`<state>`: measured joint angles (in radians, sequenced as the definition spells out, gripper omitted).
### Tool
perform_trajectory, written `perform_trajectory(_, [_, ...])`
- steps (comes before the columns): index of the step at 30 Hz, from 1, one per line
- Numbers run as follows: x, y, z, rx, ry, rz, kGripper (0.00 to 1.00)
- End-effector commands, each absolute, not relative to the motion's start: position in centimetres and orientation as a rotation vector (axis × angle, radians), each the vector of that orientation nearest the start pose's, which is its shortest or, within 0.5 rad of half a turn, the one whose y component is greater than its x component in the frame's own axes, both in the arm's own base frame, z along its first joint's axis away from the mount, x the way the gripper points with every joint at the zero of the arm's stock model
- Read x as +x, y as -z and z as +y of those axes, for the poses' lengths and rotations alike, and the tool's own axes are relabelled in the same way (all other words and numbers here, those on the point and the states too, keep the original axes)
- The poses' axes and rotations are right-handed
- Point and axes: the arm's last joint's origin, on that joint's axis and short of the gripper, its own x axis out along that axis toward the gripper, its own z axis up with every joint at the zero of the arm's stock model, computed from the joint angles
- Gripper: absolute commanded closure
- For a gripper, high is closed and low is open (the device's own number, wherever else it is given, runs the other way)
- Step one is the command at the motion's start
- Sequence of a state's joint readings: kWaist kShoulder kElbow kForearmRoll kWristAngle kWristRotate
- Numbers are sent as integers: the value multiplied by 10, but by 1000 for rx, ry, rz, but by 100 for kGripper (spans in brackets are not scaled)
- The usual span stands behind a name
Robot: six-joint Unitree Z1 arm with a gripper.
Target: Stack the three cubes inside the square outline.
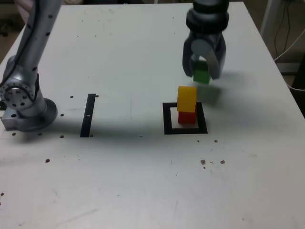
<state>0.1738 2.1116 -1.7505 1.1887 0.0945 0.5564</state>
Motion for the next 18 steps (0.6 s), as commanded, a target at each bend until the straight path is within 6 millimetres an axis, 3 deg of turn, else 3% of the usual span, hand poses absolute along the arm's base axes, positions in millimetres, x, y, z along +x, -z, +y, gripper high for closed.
perform_trajectory(1, [396, -273, 74, 386, 203, 1554, 96])
perform_trajectory(9, [371, -307, 67, 357, 187, 1558, 95])
perform_trajectory(18, [340, -347, 35, 289, 197, 1527, 95])
